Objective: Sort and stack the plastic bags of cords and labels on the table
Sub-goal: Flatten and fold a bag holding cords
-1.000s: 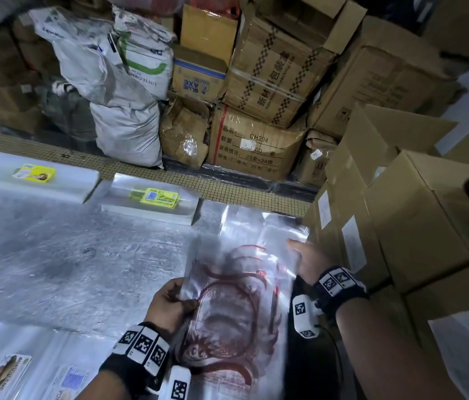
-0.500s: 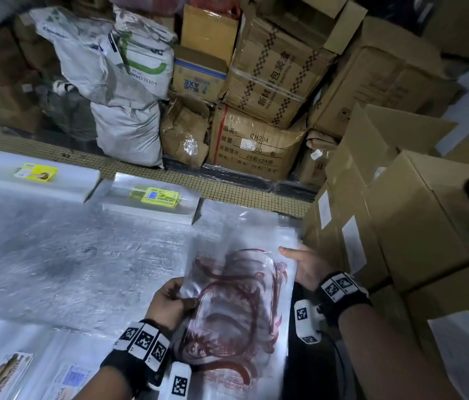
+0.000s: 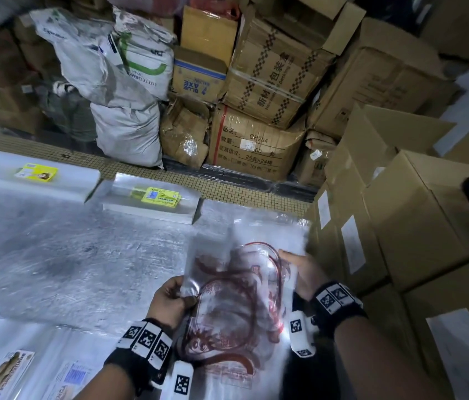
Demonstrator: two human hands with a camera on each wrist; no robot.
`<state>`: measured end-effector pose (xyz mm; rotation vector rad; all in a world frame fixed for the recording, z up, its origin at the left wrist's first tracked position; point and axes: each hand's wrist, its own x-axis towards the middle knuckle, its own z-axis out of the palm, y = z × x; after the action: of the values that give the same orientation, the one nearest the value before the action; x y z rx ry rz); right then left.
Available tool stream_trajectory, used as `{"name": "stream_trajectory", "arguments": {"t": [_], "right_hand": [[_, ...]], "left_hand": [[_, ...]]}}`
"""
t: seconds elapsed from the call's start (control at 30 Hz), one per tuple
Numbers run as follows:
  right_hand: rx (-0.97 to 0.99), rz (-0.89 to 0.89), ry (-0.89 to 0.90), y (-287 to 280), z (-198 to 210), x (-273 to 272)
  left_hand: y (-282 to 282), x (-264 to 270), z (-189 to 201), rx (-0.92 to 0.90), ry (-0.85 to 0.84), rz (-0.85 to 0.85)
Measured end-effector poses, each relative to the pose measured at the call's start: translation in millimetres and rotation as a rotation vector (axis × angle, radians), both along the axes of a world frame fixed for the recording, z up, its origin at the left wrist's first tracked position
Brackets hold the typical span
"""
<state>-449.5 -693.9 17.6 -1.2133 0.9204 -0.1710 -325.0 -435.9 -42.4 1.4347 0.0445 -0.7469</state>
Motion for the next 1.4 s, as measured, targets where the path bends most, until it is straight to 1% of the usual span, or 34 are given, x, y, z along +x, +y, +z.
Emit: {"name": "stream_trajectory", "arguments": {"t": [0.07, 0.13, 0.27, 0.33, 0.4, 0.47, 0.57, 0.67, 0.73, 0.8, 0.87, 0.97, 1.07, 1.17, 1.23, 1.33, 1.4], "right_hand": [[-0.082, 0.034, 0.029, 2.4, -0.2, -1.8], [-0.163, 0.012, 0.044, -0.5, -0.2, -1.8], [-0.252, -0.041, 0.054, -6.2, 25.9, -1.1], [-0.26, -0.045, 0.021, -12.0, 47.8, -2.3], [-0.319, -0.068, 0.016, -20.2, 72.4, -3.8], [-0.335, -0.087, -0.023, -24.8, 96.0, -5.3], [-0.394, -0.032, -0.077, -16.2, 132.6, -9.6], [-0.572, 0.065, -0.065, 2.1, 173.9, -16.5], [-0.645, 0.131, -0.078, 12.4, 196.6, -22.6], [-0.696, 0.14, -0.095, 18.5, 211.1, -27.0], [-0.665, 0.098, -0.159, 22.8, 220.5, -29.9], [-0.464, 0.048, -0.299, 30.2, 229.6, -32.4], [-0.353, 0.054, -0.327, 42.6, 222.7, -30.6], [-0.193, 0.088, -0.286, 55.6, 192.3, -23.0], [-0.079, 0.093, -0.247, 63.1, 158.5, -14.8], [0.039, 0.056, -0.088, 68.7, 98.5, -2.8], [0.046, 0.023, 0.021, 66.6, 59.6, 3.8]], "left_hand": [[-0.1, -1.4, 2.7, -0.01, -0.006, -0.003], [-0.1, -2.6, 5.1, -0.024, -0.009, -0.005], [0.2, -2.8, 5.5, -0.038, 0.01, 0.009], [-0.4, -2.6, 6.0, -0.008, 0.001, 0.019], [-1.2, -2.9, 6.2, 0.016, -0.017, 0.022], [-2.2, -2.8, 5.5, 0.028, -0.017, 0.027], [-3.0, -1.4, 7.4, 0.052, -0.013, 0.018], [-3.8, -1.1, 15.1, 0.025, 0.006, -0.002], [-4.3, -0.8, 19.2, 0.013, 0.029, -0.011], [-4.5, 0.6, 18.7, 0.015, 0.038, -0.018], [-4.1, 2.2, 15.3, 0.045, 0.019, -0.031], [-2.8, 3.5, 10.3, 0.068, 0.024, -0.036], [-3.3, 6.6, 1.7, 0.079, 0.02, -0.056], [-3.8, 7.6, 2.2, 0.077, 0.031, -0.073], [-1.2, 8.5, 5.4, 0.066, 0.055, -0.089], [2.2, 13.6, 2.5, 0.078, 0.109, -0.146], [4.1, 17.0, -0.1, 0.094, 0.16, -0.184]]}}
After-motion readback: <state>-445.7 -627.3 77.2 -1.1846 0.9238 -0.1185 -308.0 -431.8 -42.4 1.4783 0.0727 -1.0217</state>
